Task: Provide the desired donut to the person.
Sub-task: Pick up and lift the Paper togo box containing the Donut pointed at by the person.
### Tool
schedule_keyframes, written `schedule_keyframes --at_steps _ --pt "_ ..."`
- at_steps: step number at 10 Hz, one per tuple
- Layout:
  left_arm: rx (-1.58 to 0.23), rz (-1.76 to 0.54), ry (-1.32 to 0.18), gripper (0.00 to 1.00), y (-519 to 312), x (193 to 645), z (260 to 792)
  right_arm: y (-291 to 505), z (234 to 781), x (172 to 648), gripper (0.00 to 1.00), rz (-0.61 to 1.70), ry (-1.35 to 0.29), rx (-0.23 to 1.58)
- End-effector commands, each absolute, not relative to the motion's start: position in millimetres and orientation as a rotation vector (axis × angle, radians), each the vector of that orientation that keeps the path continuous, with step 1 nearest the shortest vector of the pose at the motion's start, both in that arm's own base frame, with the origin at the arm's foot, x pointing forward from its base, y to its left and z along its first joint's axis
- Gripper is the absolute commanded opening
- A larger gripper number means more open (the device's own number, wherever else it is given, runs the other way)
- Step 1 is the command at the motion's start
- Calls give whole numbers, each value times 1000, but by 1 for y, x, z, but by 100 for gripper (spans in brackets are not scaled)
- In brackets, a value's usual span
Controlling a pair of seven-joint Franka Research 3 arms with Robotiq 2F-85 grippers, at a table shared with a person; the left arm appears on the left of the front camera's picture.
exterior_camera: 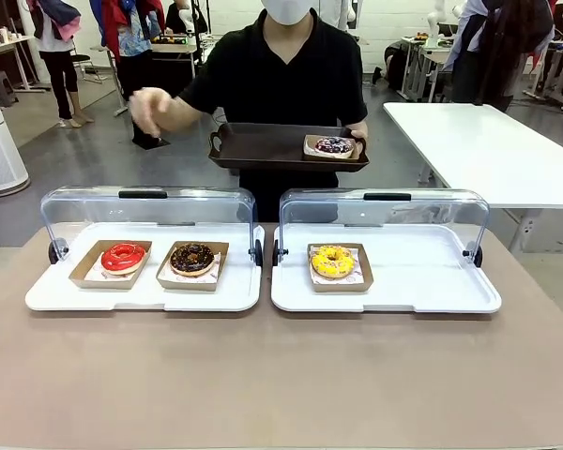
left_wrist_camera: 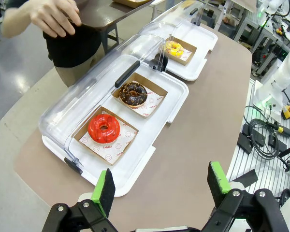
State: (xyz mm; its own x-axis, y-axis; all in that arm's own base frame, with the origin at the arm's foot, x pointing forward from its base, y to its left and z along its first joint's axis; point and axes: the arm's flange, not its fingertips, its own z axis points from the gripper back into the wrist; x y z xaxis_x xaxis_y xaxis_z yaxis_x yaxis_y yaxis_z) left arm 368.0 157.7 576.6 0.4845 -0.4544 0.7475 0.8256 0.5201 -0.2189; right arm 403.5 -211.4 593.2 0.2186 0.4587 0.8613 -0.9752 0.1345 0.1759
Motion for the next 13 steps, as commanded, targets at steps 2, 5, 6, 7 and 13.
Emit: schedule_keyframes --at_steps 2,5,6,7,13 --pt "-632 -849 -696 100 158 367 577 -210 592 402 100 1186 -745 885" --pt "-632 -849 -696 100 158 367 577 -210 592 402 100 1186 -745 885" --pt "-632 -849 -696 100 158 367 577 -210 592 402 100 1186 -745 885" --pt "-632 -849 -696 100 158 367 577 -210 592 402 100 1186 -745 885" --pt "-47 -1331 -389 100 81 381 530 -210 592 402 100 1186 -745 885"
